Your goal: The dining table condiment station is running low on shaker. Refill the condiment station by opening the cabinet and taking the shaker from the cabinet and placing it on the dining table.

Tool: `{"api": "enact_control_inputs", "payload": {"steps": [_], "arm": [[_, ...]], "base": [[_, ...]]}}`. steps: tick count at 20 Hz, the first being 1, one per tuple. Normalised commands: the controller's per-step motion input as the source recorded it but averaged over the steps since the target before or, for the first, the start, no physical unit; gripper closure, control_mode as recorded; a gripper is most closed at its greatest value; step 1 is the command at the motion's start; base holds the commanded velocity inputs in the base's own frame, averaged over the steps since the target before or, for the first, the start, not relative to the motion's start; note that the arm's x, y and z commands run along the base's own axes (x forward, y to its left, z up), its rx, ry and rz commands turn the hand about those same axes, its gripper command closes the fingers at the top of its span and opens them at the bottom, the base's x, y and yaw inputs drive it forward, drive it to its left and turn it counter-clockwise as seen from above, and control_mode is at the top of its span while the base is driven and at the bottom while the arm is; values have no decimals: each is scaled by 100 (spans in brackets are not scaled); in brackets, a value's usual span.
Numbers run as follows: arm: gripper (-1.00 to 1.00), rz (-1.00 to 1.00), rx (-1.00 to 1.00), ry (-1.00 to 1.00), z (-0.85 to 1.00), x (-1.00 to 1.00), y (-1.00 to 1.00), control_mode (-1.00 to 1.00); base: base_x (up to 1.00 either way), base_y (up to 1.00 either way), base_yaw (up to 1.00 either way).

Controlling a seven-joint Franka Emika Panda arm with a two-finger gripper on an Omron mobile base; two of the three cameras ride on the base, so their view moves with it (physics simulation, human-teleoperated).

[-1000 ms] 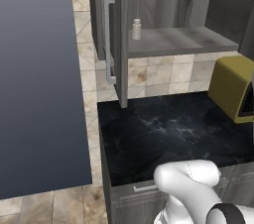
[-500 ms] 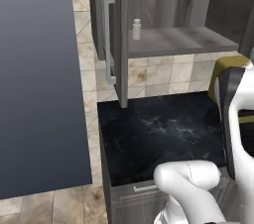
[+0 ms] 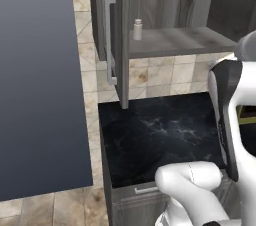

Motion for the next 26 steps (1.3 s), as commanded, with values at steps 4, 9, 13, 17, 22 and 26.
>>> {"api": "enact_control_inputs", "payload": {"steps": [4,9,13,17,22,26], "arm": [[-100,6,45,-13,0,0,27,-100],[-100,4,34,-19,6,11,31,-100],[-100,2,17,-29,9,21,38,-100],[-100,0,0,-10,0,0,21,-100],[-100,0,0,0,0,0,3,-100],[-100,1,0,0,0,0,0,-100]], "base": [[0,0,0],[0,0,0],[0,0,0],[0,0,0],[0,0,0],[0,0,0]]}}
